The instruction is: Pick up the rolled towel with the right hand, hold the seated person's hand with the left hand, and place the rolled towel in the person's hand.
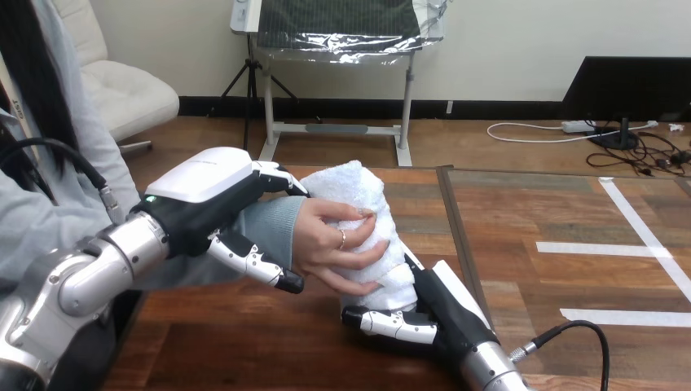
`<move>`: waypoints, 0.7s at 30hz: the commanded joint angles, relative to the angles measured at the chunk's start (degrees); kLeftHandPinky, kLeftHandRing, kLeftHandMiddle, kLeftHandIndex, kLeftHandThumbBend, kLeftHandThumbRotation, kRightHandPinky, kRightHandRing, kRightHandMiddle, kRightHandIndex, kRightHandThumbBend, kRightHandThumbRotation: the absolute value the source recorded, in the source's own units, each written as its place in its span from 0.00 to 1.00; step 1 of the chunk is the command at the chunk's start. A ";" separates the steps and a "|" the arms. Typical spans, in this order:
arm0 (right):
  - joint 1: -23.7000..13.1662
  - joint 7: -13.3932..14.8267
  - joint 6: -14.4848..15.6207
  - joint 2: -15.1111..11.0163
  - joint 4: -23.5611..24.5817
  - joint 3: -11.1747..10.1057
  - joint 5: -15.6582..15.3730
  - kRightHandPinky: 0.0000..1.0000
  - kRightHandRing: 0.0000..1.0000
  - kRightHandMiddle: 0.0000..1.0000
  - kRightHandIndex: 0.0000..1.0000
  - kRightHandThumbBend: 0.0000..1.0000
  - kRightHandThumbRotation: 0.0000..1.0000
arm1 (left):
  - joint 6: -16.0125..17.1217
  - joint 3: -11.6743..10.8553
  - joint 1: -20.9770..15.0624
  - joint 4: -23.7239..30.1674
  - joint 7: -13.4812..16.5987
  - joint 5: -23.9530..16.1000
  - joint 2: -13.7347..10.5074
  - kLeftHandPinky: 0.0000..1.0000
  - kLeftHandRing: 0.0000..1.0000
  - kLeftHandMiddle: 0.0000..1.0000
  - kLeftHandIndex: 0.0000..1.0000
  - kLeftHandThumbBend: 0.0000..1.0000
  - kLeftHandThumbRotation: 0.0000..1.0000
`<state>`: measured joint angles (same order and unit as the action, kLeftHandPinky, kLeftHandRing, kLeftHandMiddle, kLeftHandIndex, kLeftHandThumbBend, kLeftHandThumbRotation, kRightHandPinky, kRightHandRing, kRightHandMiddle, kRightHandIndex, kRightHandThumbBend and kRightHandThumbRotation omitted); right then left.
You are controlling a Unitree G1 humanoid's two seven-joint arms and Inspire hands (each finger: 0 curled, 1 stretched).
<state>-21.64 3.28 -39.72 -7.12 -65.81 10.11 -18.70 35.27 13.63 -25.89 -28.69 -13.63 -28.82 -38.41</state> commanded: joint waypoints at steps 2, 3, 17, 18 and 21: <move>-3.42 0.42 0.67 -1.04 1.11 1.37 -1.61 1.00 1.00 1.00 1.00 1.00 0.62 | 0.29 -0.98 -0.64 3.70 1.15 0.19 0.26 0.86 0.94 0.97 1.00 1.00 0.54; -3.53 0.45 0.72 -1.08 1.02 1.40 -1.66 1.00 1.00 1.00 1.00 1.00 0.64 | 0.19 -0.99 -0.59 3.67 1.05 0.17 0.26 0.87 0.95 0.98 1.00 1.00 0.54; -3.97 0.71 -0.27 -2.28 1.03 1.06 -1.98 1.00 1.00 1.00 1.00 1.00 0.89 | 0.11 -1.33 1.67 4.33 1.22 0.73 0.70 0.94 1.00 1.00 1.00 1.00 0.62; -3.97 0.64 -0.33 -2.37 1.11 1.00 -1.93 1.00 1.00 1.00 1.00 1.00 0.90 | 0.18 -1.36 1.85 4.39 1.38 0.64 0.71 0.94 1.00 1.00 1.00 1.00 0.63; -4.08 0.64 -0.75 -2.68 1.18 0.85 -1.79 1.00 1.00 1.00 1.00 1.00 0.95 | 0.26 -1.37 2.29 4.40 1.82 0.49 0.91 0.96 1.00 1.00 1.00 1.00 0.66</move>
<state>-21.95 3.72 -39.84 -8.33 -65.76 10.98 -20.52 34.84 12.97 -23.23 -26.98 -13.24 -28.83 -38.39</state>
